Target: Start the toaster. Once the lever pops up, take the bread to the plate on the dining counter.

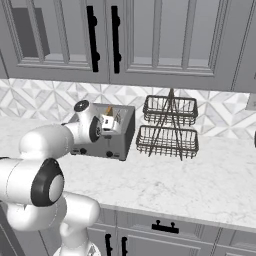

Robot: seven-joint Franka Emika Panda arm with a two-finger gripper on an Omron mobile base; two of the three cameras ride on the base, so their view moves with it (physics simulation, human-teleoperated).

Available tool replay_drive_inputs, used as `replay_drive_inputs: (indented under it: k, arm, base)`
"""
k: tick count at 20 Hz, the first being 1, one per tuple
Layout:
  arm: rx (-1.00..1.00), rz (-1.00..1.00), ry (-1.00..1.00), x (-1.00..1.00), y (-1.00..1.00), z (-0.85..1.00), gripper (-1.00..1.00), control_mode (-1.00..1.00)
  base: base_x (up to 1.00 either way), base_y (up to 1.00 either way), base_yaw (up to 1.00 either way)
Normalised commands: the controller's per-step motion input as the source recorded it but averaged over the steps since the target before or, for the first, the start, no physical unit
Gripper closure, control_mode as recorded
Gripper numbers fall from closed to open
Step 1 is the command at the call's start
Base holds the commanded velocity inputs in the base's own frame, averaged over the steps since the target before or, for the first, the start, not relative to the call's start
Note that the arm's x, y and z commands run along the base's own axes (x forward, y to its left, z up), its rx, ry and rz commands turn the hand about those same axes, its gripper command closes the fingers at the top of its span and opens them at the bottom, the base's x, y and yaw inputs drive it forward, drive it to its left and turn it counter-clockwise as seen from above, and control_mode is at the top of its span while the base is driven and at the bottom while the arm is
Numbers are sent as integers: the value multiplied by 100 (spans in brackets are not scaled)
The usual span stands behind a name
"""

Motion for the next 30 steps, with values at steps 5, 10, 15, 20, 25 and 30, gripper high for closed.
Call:
replay_drive_inputs:
  k: [5,10,15,20,25,30]
  arm:
    - [0,-9,1,0,5,-100,100,-100]
    - [0,-9,7,-1,0,-100,100,-100]
    - [0,-10,-1,-24,0,-100,100,-100]
    - [3,-8,-12,-51,-11,-100,100,-100]
    - [17,-1,0,-3,-41,-100,100,-100]
    - [15,0,0,0,-30,-100,100,-100]
  base:
    - [0,0,0]
    - [0,0,0]
    - [0,0,0]
    - [0,0,0]
    - [0,0,0]
    - [0,0,0]
